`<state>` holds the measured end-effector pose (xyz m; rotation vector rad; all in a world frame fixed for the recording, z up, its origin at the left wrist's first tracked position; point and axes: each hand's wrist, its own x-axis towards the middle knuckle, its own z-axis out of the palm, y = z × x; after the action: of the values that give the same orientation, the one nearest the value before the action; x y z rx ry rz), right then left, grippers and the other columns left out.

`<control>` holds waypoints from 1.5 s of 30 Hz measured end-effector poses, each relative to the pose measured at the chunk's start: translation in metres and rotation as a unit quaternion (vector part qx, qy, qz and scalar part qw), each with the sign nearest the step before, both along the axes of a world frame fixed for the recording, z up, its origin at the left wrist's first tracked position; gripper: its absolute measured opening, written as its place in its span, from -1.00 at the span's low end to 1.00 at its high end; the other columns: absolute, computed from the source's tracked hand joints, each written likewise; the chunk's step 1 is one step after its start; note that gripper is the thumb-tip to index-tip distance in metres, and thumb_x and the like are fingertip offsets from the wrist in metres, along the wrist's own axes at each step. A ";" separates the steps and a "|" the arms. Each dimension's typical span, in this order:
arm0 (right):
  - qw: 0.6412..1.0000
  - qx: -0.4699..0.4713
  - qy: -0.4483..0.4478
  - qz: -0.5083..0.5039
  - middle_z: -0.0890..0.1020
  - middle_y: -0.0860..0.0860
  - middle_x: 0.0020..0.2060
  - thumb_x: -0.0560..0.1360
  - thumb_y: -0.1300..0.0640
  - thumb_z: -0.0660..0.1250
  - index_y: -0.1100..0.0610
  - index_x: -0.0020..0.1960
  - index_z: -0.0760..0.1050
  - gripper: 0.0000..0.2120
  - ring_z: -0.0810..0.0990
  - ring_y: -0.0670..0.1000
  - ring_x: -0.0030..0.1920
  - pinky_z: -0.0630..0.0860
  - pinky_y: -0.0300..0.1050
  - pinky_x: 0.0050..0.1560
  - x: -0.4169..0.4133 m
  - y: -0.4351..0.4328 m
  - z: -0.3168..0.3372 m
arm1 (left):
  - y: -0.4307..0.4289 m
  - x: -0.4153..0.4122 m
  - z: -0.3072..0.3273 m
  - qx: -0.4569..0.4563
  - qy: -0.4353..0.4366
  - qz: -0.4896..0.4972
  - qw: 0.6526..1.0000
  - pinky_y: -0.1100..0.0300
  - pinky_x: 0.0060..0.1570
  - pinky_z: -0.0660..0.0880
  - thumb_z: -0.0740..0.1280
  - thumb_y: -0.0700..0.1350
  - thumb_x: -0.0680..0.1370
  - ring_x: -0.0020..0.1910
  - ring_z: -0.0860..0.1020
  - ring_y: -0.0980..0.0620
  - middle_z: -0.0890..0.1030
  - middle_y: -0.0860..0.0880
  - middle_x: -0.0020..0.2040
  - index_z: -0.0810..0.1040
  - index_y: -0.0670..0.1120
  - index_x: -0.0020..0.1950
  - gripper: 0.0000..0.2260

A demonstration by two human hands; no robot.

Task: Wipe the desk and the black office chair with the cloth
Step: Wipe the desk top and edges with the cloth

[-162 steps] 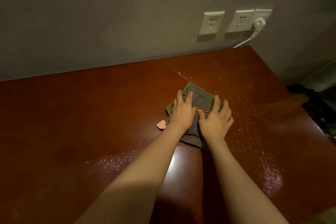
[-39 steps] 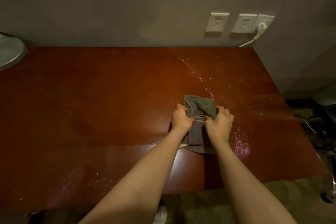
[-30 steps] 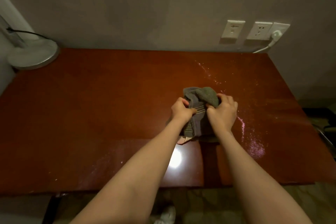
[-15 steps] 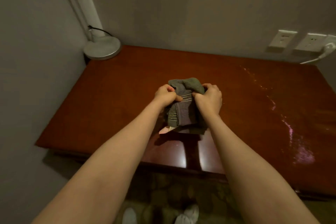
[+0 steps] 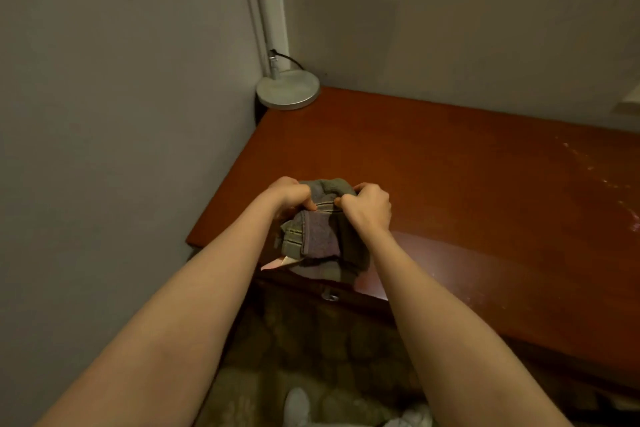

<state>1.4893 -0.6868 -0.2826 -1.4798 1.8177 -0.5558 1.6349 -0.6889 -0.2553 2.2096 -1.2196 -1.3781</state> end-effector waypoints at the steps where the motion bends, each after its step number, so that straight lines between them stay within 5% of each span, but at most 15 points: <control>1: 1.000 0.005 0.001 0.004 0.59 0.06 -0.18 0.39 0.07 0.38 0.12 -0.14 0.53 -0.88 0.57 0.13 -0.08 0.53 -0.05 -0.08 0.011 0.005 -0.004 | 0.005 0.010 -0.003 0.006 -0.010 -0.003 1.000 -0.03 0.06 0.47 0.38 -0.28 0.45 0.07 0.49 -0.15 0.51 -0.19 0.15 0.47 -0.23 0.26 -0.63; 7: 0.997 0.004 0.079 0.023 0.51 0.11 0.10 0.41 0.10 0.32 0.16 0.12 0.50 -0.71 0.48 0.14 0.10 0.47 -0.02 0.03 0.059 0.033 -0.032 | 0.032 0.048 -0.033 -0.010 -0.099 -0.030 0.995 0.05 0.14 0.44 0.37 -0.21 0.47 0.22 0.45 -0.15 0.49 -0.17 0.23 0.45 -0.18 0.25 -0.65; 11: 0.966 -0.071 0.222 0.110 0.20 0.14 0.42 0.47 0.13 0.32 0.10 0.46 0.16 -0.38 0.18 0.17 0.40 0.18 0.07 0.36 0.075 0.055 -0.050 | 0.054 0.048 -0.061 -0.114 -0.179 -0.075 0.974 -0.02 0.29 0.29 0.33 -0.15 0.48 0.36 0.25 -0.21 0.25 -0.19 0.38 0.22 -0.12 0.40 -0.47; 15: 0.942 -0.097 0.215 0.239 -0.04 0.11 0.54 0.65 0.08 -0.01 0.09 0.55 -0.01 -0.51 -0.12 0.09 0.53 -0.20 0.01 0.48 0.088 0.066 -0.079 | 0.066 0.050 -0.094 -0.143 -0.243 -0.263 0.923 0.04 0.48 -0.07 0.04 -0.08 0.65 0.53 -0.09 -0.06 -0.10 -0.09 0.56 -0.07 -0.08 0.55 -0.50; 18: 0.919 -0.104 0.259 0.277 -0.10 0.09 0.54 0.66 0.02 -0.13 0.08 0.55 -0.10 -0.51 -0.21 0.07 0.53 -0.37 -0.04 0.43 0.079 0.066 -0.101 | 0.071 0.048 -0.115 -0.126 -0.236 -0.271 0.925 0.07 0.48 -0.16 -0.07 -0.04 0.67 0.53 -0.19 0.00 -0.19 -0.05 0.55 -0.15 -0.09 0.55 -0.52; 27: 0.926 -0.111 0.259 0.253 -0.05 0.05 0.54 0.58 -0.03 -0.24 0.04 0.55 -0.05 -0.45 -0.17 0.02 0.53 -0.37 -0.08 0.42 0.038 0.062 -0.102 | 0.065 0.006 -0.123 -0.164 -0.246 -0.270 0.917 0.11 0.48 -0.21 -0.08 -0.03 0.67 0.52 -0.23 0.00 -0.21 -0.06 0.55 -0.17 -0.12 0.54 -0.52; 33: 0.932 -0.102 0.261 0.232 -0.05 0.04 0.54 0.66 0.01 -0.09 0.03 0.55 -0.04 -0.52 -0.17 0.01 0.53 -0.38 -0.09 0.41 -0.012 0.066 -0.101 | 0.067 -0.044 -0.123 -0.183 -0.236 -0.276 0.914 0.16 0.45 -0.25 -0.07 -0.05 0.67 0.52 -0.22 0.00 -0.19 -0.06 0.55 -0.16 -0.11 0.54 -0.52; 42: 0.934 -0.099 0.259 0.226 0.01 0.03 0.54 0.57 -0.04 -0.24 0.01 0.54 0.02 -0.45 -0.12 0.01 0.53 -0.38 -0.10 0.40 -0.090 0.070 -0.103 | 0.074 -0.127 -0.104 -0.193 -0.270 -0.302 0.894 0.20 0.41 -0.33 -0.10 -0.08 0.68 0.52 -0.23 -0.01 -0.20 -0.11 0.55 -0.21 -0.17 0.52 -0.53; 45: 0.934 -0.094 0.261 0.224 -0.01 0.02 0.54 0.63 -0.02 -0.15 0.00 0.54 0.00 -0.52 -0.13 0.00 0.53 -0.38 -0.10 0.41 -0.124 0.068 -0.104 | 0.073 -0.160 -0.104 -0.195 -0.266 -0.305 0.893 0.18 0.42 -0.32 -0.09 -0.08 0.68 0.52 -0.22 -0.02 -0.19 -0.09 0.54 -0.18 -0.18 0.53 -0.53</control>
<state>1.3652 -0.6188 -0.3863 -2.2585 1.7358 -0.1086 1.4748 -0.6156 -0.3588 2.0381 -2.2961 -0.5620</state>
